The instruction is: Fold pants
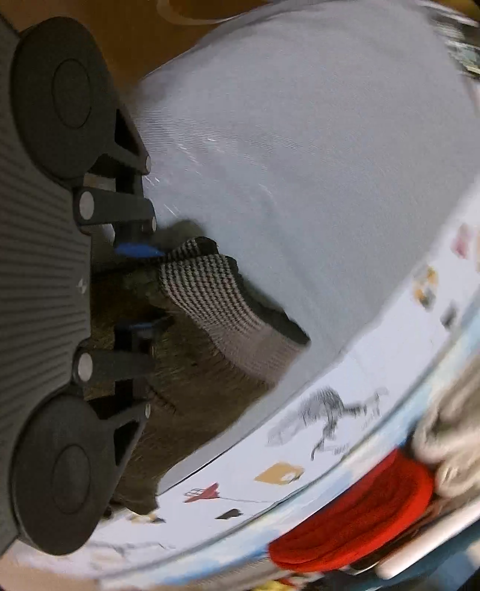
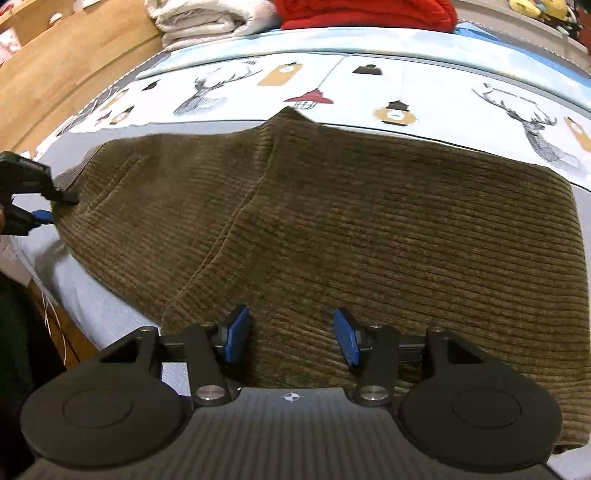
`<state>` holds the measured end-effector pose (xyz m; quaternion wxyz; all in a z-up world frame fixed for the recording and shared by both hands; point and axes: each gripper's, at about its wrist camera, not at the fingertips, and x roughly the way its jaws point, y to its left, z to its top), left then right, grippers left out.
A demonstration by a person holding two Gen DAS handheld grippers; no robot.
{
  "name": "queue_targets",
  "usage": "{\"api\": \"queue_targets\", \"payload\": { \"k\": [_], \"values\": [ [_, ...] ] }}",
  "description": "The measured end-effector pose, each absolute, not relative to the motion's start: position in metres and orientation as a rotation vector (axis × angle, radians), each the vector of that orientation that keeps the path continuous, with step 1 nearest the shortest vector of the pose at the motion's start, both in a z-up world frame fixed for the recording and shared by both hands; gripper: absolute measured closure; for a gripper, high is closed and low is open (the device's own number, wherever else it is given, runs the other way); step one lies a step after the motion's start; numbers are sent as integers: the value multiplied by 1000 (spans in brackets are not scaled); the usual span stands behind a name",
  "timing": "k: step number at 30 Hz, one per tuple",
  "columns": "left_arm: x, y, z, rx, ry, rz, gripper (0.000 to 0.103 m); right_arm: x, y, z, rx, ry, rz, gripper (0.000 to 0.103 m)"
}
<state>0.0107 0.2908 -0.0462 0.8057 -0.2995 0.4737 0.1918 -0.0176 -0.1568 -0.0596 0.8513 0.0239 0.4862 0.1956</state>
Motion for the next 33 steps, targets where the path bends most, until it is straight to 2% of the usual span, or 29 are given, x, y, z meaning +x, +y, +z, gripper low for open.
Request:
{"api": "queue_targets", "payload": {
  "k": [6, 13, 16, 18, 20, 21, 22, 24, 28, 33],
  "values": [
    [24, 188, 34, -328, 852, 298, 77, -8, -193, -45, 156, 969, 274, 50],
    [24, -26, 106, 47, 634, -17, 81, -5, -277, -39, 372, 889, 58, 50],
    [9, -124, 105, 188, 586, -165, 81, -14, -321, -40, 441, 833, -54, 50],
    [-4, -189, 83, 287, 581, -267, 81, -22, -351, -42, 485, 799, -131, 50],
    [-15, -238, 50, 373, 594, -343, 78, -33, -383, -47, 535, 772, -226, 50],
    [-20, -256, 31, 406, 625, -387, 71, -38, -396, -50, 563, 764, -266, 50],
    [-22, -270, 12, 416, 683, -441, 56, -45, -412, -54, 600, 759, -309, 50],
    [-23, -275, -9, 354, 780, -521, 45, -56, -434, -61, 660, 761, -360, 49],
    [-20, -243, -13, 275, 776, -471, 43, -71, -448, -67, 700, 760, -333, 48],
    [6, -166, -6, 193, 809, -374, 47, -65, -437, -66, 725, 756, -136, 29]
  ]
}}
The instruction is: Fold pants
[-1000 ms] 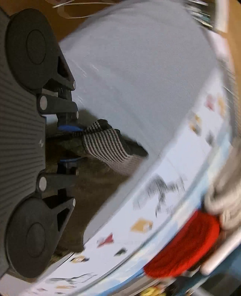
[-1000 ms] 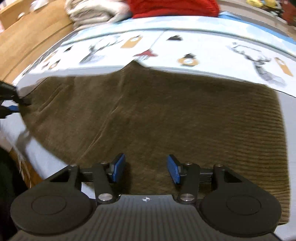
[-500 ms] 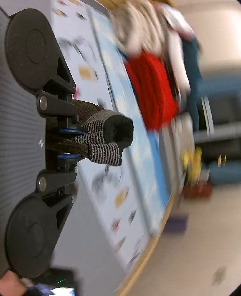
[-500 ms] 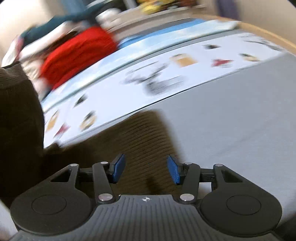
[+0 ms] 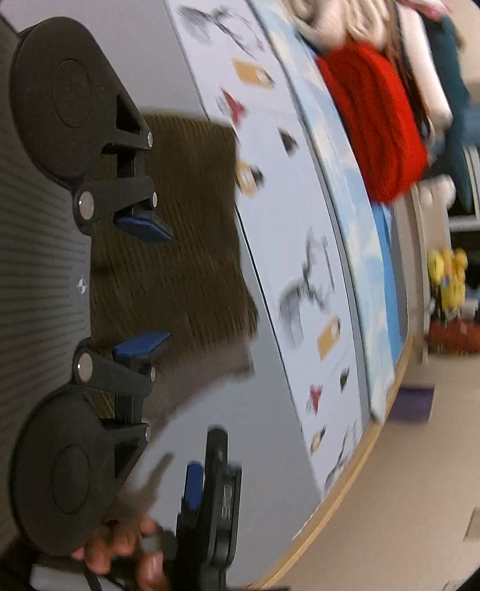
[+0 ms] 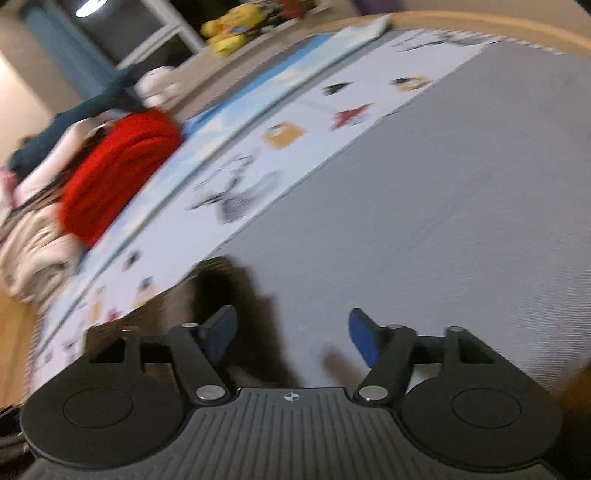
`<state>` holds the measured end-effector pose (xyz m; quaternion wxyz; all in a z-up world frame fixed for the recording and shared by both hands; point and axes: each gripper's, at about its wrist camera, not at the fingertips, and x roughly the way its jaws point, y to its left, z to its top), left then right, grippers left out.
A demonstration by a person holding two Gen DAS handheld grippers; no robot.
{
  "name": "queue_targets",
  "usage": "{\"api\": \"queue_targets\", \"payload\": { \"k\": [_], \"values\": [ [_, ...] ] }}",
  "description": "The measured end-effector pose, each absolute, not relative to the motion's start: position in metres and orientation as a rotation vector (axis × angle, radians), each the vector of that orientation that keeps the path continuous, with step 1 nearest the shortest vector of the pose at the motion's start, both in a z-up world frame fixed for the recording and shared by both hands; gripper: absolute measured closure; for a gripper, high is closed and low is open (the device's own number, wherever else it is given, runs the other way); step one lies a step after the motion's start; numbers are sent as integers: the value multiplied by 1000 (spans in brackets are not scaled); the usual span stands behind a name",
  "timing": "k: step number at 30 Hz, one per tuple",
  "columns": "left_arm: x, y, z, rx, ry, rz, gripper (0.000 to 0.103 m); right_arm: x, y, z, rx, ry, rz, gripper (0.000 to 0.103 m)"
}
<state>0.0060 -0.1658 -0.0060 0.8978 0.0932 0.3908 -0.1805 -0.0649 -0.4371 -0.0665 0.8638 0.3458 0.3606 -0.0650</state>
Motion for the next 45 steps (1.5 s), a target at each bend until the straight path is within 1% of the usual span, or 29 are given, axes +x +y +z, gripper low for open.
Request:
{"api": "queue_targets", "payload": {
  "k": [2, 3, 4, 6, 7, 8, 10, 12, 13, 14, 17, 20, 21, 23, 24, 25, 26, 27, 28, 30, 31, 34, 36, 39, 40, 41, 43, 44, 45],
  "values": [
    [9, -130, -8, 162, 835, -343, 54, -57, -427, -65, 725, 775, -74, 22],
    [9, -118, -17, 155, 852, -327, 59, -53, -421, -68, 731, 797, -47, 21],
    [6, -103, -23, 149, 879, -318, 59, -48, -417, -72, 732, 823, -29, 20],
    [4, -80, -61, 104, 1014, -331, 59, -39, -404, -81, 708, 893, -16, 20],
    [-1, -72, -74, 81, 1006, -337, 59, -35, -398, -85, 688, 927, -23, 20],
    [-10, -67, -80, 76, 946, -350, 59, -34, -393, -89, 674, 946, -33, 17],
    [-19, -69, -79, 111, 883, -366, 59, -36, -389, -91, 678, 936, -51, 18],
    [-18, -67, -78, 106, 862, -379, 59, -39, -386, -87, 652, 916, -55, 28],
    [-16, -64, -78, 93, 858, -390, 59, -40, -383, -84, 639, 900, -42, 44],
    [-20, -61, -78, 83, 856, -397, 59, -42, -380, -81, 619, 881, -28, 53],
    [-19, -55, -75, 64, 843, -417, 59, -43, -365, -70, 498, 821, -20, 72],
    [-26, -51, -74, 15, 824, -456, 59, -51, -368, -54, 511, 716, -21, 84],
    [-25, -51, -70, -7, 812, -477, 58, -60, -371, -43, 524, 650, -20, 85],
    [-23, -53, -64, -23, 789, -511, 49, -67, -374, -28, 494, 580, -57, 86],
    [-22, -55, -64, -15, 789, -526, 43, -66, -377, -31, 475, 605, -100, 86],
    [-22, -57, -65, -4, 795, -539, 42, -61, -381, -39, 484, 658, -137, 86],
    [-22, -59, -68, 11, 800, -547, 42, -55, -388, -55, 515, 755, -187, 90],
    [-22, -61, -69, 29, 799, -549, 42, -52, -391, -68, 533, 827, -223, 90],
    [-22, -63, -70, 52, 794, -550, 42, -52, -391, -73, 544, 828, -232, 87],
    [-21, -65, -72, 75, 789, -561, 41, -52, -382, -64, 483, 799, -237, 87],
    [-20, -65, -73, 74, 791, -565, 41, -53, -374, -56, 424, 772, -240, 85],
    [-20, -63, -74, 62, 797, -572, 41, -61, -362, -38, 321, 650, -255, 75],
    [-18, -63, -74, 56, 801, -569, 41, -67, -359, -28, 311, 570, -241, 73],
    [-19, -65, -75, 60, 799, -564, 41, -71, -357, -21, 300, 531, -187, 70],
    [-20, -65, -75, 63, 799, -563, 40, -68, -356, -25, 289, 555, -165, 68],
    [-20, -66, -75, 65, 798, -562, 40, -64, -355, -30, 279, 604, -154, 62],
    [-20, -68, -75, 69, 799, -563, 39, -47, -355, -63, 258, 845, -156, 58],
    [-21, -69, -76, 76, 797, -560, 38, -46, -358, -75, 263, 887, -171, 45],
    [-21, -70, -76, 85, 791, -557, 38, -50, -363, -76, 306, 863, -197, 40]
  ]
}}
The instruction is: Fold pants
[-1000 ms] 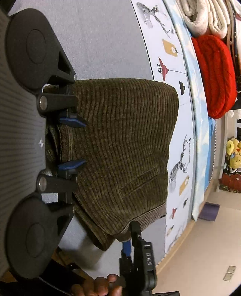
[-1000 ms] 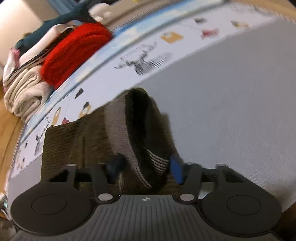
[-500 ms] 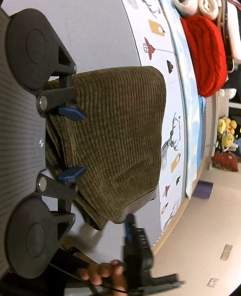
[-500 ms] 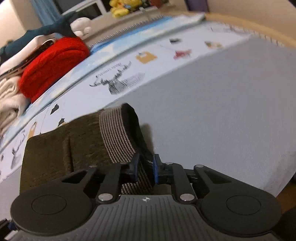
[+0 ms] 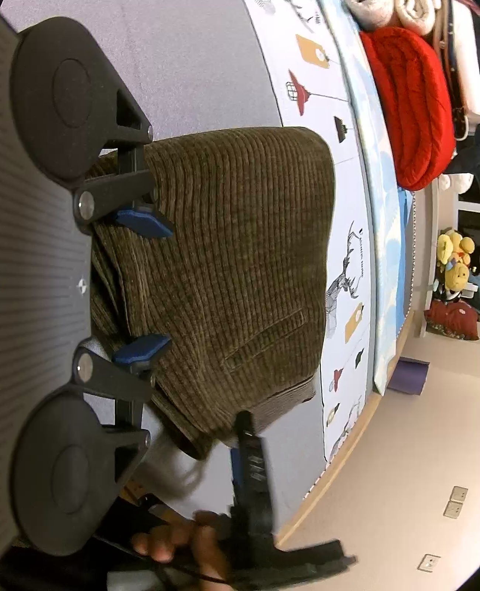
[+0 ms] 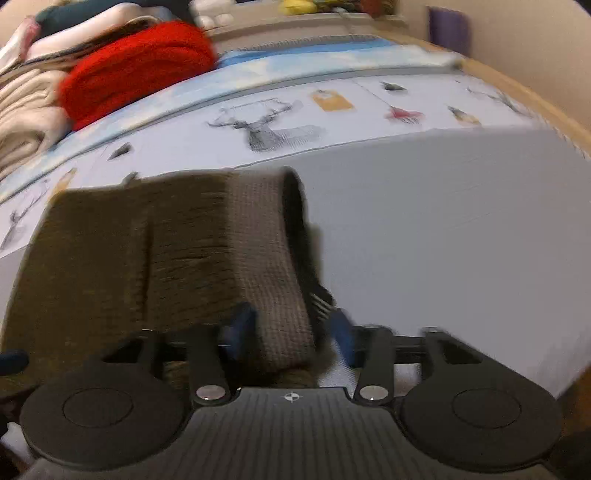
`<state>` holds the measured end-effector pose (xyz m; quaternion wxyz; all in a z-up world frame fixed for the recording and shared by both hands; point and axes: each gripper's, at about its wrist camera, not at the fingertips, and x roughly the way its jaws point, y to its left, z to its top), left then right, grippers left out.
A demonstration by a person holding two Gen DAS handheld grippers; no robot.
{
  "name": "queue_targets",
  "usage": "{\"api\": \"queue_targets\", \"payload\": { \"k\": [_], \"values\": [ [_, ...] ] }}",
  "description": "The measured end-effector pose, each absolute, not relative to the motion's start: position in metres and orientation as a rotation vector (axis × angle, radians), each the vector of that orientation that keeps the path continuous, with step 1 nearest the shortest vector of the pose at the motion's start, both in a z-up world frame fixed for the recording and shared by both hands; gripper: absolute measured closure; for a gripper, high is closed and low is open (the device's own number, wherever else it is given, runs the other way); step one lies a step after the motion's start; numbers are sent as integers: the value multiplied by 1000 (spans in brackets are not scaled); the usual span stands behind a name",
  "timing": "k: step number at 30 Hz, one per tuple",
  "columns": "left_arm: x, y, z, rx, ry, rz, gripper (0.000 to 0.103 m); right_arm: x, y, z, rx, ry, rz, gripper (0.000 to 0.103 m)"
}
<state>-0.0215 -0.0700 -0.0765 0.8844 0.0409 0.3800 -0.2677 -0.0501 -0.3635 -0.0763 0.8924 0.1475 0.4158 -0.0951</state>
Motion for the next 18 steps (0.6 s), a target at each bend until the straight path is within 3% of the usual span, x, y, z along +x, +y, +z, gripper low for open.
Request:
{"api": "queue_targets", "payload": {
  "k": [2, 7, 9, 11, 13, 18],
  "values": [
    [-23, -69, -75, 87, 785, -556, 38, -50, -371, -70, 357, 845, -192, 45],
    [-25, -53, -61, 23, 745, -529, 40, -55, -369, -59, 289, 769, -147, 45],
    [-20, -54, -70, 57, 831, -512, 49, -49, -369, -71, 283, 865, -143, 41],
    [-24, -65, -81, 176, 854, -527, 48, -50, -378, -80, 371, 898, -125, 28],
    [-31, -76, -80, 255, 818, -521, 48, -45, -383, -82, 421, 907, -130, 23],
    [-35, -75, -80, 211, 809, -484, 47, -38, -386, -87, 471, 909, -109, 18]
  ]
}}
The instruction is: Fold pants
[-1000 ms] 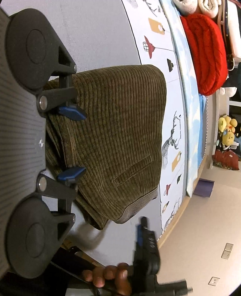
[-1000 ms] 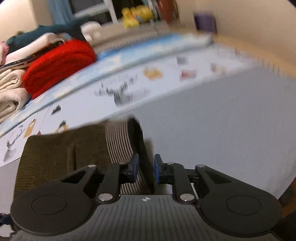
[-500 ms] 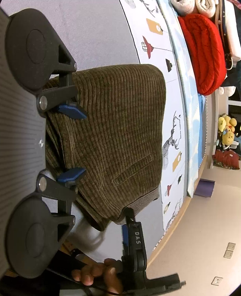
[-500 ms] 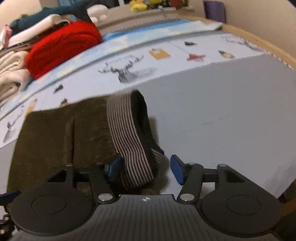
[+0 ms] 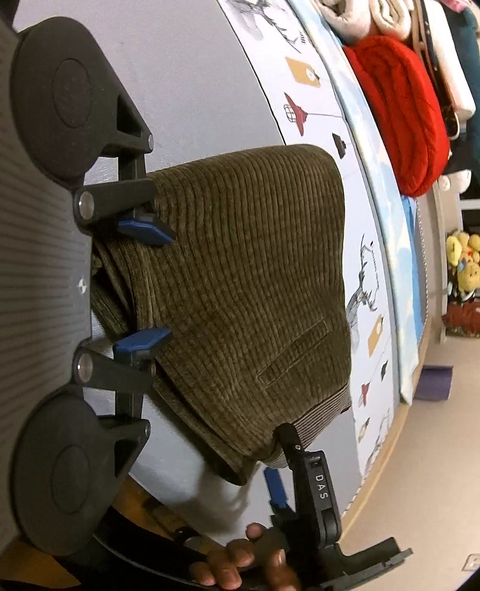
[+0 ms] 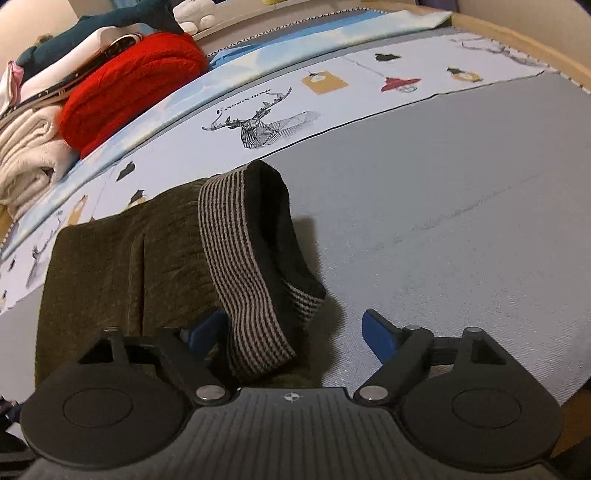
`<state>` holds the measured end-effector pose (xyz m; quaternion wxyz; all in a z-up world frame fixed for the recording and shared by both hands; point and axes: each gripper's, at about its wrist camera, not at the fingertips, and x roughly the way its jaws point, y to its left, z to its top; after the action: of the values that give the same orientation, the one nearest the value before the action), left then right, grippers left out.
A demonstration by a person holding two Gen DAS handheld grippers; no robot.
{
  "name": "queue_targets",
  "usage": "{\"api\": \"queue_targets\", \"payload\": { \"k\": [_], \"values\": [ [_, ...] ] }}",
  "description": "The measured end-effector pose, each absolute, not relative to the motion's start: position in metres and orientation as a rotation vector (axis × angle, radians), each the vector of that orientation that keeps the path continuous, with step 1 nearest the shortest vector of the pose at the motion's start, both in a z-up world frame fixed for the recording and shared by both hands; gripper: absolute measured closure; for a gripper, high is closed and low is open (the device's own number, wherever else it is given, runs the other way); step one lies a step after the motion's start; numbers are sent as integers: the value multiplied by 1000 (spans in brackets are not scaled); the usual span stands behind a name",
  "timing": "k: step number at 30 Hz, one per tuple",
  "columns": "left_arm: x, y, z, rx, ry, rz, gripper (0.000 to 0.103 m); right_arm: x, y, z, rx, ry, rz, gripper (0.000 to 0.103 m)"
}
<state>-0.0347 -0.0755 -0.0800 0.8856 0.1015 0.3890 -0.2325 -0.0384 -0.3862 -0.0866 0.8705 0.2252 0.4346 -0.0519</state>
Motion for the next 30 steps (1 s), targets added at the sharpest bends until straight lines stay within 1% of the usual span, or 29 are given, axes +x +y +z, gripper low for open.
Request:
{"api": "queue_targets", "payload": {
  "k": [4, 12, 14, 15, 16, 19, 21, 24, 26, 27, 29, 30],
  "values": [
    [-33, -72, -76, 168, 825, -463, 47, -32, -388, -95, 545, 941, -66, 11],
    [-4, -48, -54, -46, 898, -380, 42, -14, -381, -107, 594, 1000, -15, 7],
    [12, -41, -51, -90, 911, -329, 33, -11, -377, -107, 587, 1006, -1, 7],
    [19, -39, -51, -104, 919, -301, 24, -10, -375, -107, 585, 1008, 6, 7],
    [29, -36, -51, -125, 931, -272, 23, -9, -373, -106, 582, 1011, 14, 7],
    [56, -23, -57, -222, 980, -212, 23, -9, -369, -106, 573, 1014, 30, 7],
    [71, -14, -64, -311, 1009, -187, 23, -10, -369, -106, 573, 1010, 32, 8],
    [92, -5, -77, -430, 1057, -172, 23, -13, -372, -106, 581, 999, 35, 13],
    [104, -3, -87, -475, 1095, -192, 23, -16, -373, -105, 582, 988, 33, 20],
    [109, -4, -92, -486, 1114, -202, 22, -17, -374, -105, 582, 982, 34, 22],
    [115, -6, -102, -496, 1126, -219, 21, -22, -377, -104, 595, 964, 31, 31],
    [117, -6, -106, -509, 1128, -227, 21, -24, -378, -103, 605, 955, 30, 33]
  ]
}}
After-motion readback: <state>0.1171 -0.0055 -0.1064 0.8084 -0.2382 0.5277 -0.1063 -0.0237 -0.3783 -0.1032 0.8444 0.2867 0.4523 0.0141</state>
